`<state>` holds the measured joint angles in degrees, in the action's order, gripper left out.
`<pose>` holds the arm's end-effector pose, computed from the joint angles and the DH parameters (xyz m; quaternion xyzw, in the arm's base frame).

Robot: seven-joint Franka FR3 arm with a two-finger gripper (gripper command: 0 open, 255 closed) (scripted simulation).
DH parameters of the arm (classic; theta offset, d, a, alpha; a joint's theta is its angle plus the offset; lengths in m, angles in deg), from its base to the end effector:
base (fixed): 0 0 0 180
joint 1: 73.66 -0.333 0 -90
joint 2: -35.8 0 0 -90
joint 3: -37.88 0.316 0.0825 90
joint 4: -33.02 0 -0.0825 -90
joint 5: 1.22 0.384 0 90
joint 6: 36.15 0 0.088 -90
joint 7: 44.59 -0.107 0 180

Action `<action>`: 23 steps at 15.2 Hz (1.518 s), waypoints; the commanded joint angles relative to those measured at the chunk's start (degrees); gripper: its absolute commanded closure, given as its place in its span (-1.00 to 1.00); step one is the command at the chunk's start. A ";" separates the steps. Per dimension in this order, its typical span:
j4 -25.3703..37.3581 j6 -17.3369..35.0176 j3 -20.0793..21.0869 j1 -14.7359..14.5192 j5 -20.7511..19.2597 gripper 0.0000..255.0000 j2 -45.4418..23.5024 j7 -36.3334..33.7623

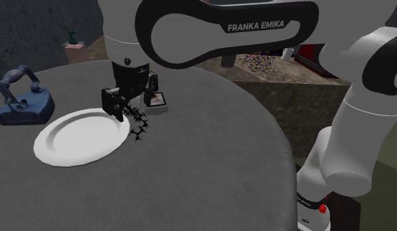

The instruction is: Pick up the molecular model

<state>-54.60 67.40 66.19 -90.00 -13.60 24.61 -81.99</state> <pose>0.4763 0.4082 0.5640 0.9938 0.0763 0.0797 0.0107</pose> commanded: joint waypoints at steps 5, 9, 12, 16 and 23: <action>-0.53 -0.01 -0.02 0.02 0.10 1.00 -0.09 -0.15; -0.35 -0.09 0.03 -0.10 0.01 1.00 -0.23 -0.29; 0.07 -0.39 -0.04 0.03 0.00 1.00 -0.33 -0.01; 3.74 -3.64 0.08 -0.31 -0.14 1.00 -0.80 0.26; 11.22 -9.71 0.27 -1.28 -0.85 1.00 -2.38 0.59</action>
<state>-45.04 58.87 66.47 -91.10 -14.21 22.78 -81.54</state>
